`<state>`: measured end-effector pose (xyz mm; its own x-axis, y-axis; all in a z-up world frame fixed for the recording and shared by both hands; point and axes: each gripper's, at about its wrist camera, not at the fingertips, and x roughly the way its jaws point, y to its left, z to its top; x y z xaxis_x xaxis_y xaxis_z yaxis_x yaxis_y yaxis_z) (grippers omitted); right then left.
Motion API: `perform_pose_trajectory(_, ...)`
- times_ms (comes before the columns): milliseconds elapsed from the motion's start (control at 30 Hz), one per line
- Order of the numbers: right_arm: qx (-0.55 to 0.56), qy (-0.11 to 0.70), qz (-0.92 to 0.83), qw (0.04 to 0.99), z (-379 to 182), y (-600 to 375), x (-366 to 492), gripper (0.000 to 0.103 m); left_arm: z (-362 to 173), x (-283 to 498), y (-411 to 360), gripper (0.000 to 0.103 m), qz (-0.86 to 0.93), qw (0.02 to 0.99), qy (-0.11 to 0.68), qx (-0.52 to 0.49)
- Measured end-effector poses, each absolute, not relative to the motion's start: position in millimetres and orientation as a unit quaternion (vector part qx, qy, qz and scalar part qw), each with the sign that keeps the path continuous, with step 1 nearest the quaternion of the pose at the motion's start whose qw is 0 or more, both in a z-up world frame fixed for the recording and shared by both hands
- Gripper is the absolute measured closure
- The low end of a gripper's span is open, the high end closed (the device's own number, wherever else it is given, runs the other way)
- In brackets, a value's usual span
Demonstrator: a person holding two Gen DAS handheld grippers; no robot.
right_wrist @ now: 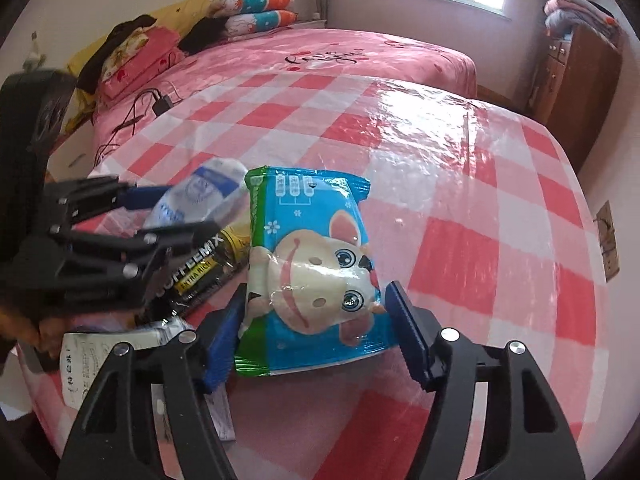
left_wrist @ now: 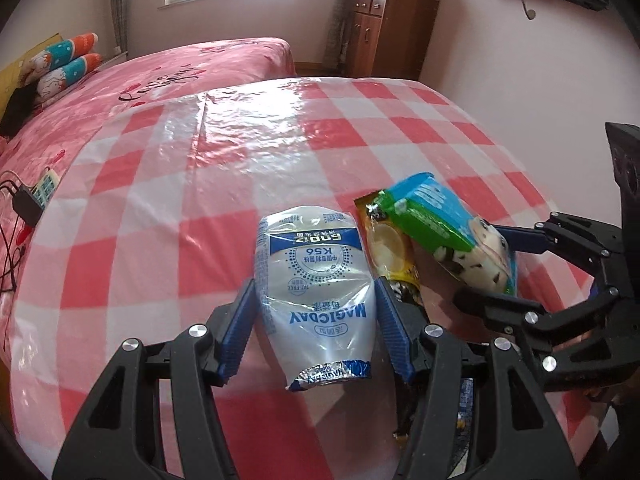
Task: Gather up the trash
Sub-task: 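Close the right tool on the blue cartoon-cow wipes pack and lift it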
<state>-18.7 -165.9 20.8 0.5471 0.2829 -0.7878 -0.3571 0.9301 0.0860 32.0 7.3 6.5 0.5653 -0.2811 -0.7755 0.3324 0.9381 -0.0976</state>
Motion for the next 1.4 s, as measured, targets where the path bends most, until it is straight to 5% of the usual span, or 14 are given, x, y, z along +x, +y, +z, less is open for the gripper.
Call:
perform_pose_trajectory(567,0.031,0.418,0.164,0.893,27,-176,-76,0.041,8,-22,25,0.044,-0.178,0.886,0.427,-0.035)
perform_pose_trajectory(667,0.038,0.412,0.161,0.896,29,-176,-84,0.044,10,-28,32,0.044,-0.174,0.888,0.424,-0.045)
perform_pose_trajectory(700,0.038,0.411,0.158,0.897,30,-175,-85,0.055,11,-30,35,0.044,-0.173,0.888,0.423,-0.049)
perform_pose_trajectory(967,0.036,0.415,0.151,0.896,31,-172,-101,0.056,23,-50,57,0.043,-0.157,0.897,0.408,-0.063)
perform_pose_trajectory(1400,0.040,0.423,0.153,0.892,42,-158,-103,0.030,23,-95,97,0.043,-0.129,0.899,0.412,-0.073)
